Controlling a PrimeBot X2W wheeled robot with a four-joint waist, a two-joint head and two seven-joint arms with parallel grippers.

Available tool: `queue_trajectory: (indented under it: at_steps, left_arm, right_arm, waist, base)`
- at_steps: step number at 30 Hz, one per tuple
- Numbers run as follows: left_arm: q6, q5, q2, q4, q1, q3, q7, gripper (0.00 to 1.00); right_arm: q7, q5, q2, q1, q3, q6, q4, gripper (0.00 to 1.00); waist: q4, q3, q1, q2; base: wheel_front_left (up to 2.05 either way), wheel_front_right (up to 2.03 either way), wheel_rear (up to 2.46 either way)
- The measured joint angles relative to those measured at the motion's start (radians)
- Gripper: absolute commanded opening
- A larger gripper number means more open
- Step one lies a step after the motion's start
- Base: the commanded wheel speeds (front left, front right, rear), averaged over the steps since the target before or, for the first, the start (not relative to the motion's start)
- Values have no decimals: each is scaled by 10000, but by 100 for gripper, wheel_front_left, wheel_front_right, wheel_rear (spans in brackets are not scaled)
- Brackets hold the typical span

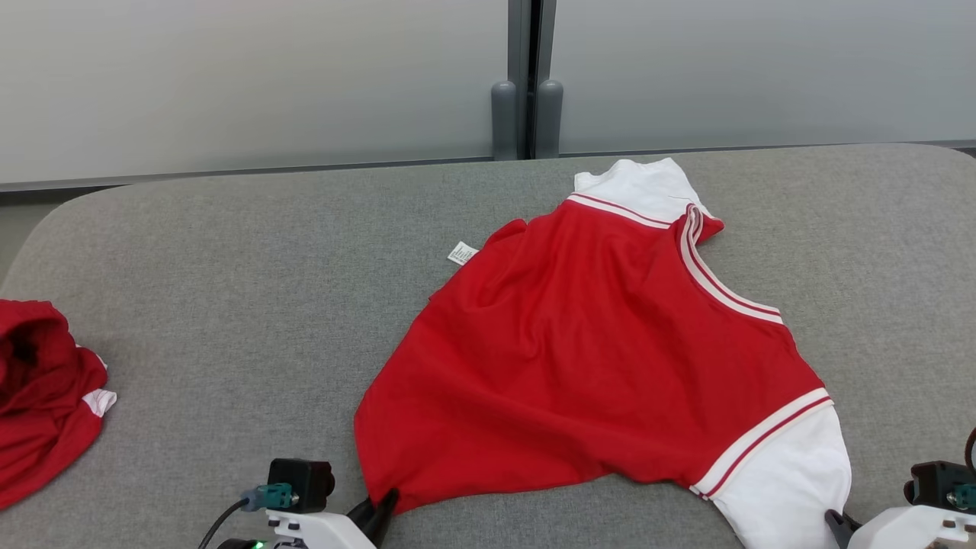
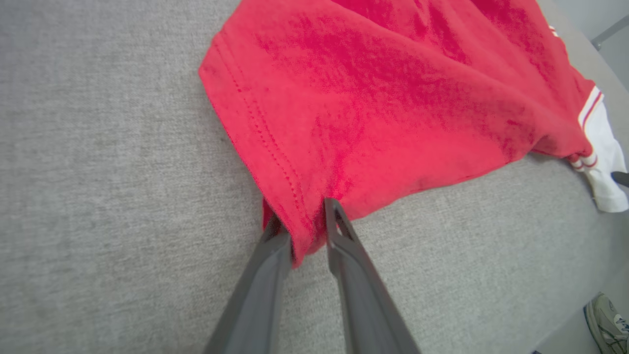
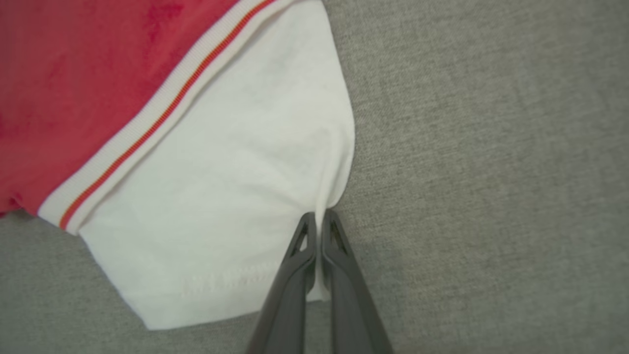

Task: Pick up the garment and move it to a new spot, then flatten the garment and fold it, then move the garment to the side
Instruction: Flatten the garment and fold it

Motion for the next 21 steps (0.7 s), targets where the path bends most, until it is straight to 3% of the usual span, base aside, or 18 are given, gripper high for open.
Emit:
queue_trajectory:
  at_steps: [6, 12, 21]
  left_arm:
    - [2, -238, 73, -479, 85, 207, -163, 0]
    - [-21, -464, 180, -1404, -45, 311, -374, 0]
    - [-136, -326, 1032, -1440, -2436, 466, -744, 0]
  right_arm:
    - [-456, 268, -42, 14, 40, 0, -167, 0]
    - [-1181, 1072, -98, -74, 165, 0, -1342, 0]
    - [-2886, 2190, -276, -2256, 715, 0, -2178, 0]
  waist:
    - [84, -160, 0, 0]
    - [134, -278, -1, 0]
    - [-5, 325, 0, 0]
  base:
    - [0, 0, 0]
    - [0, 0, 0]
    - [0, 0, 0]
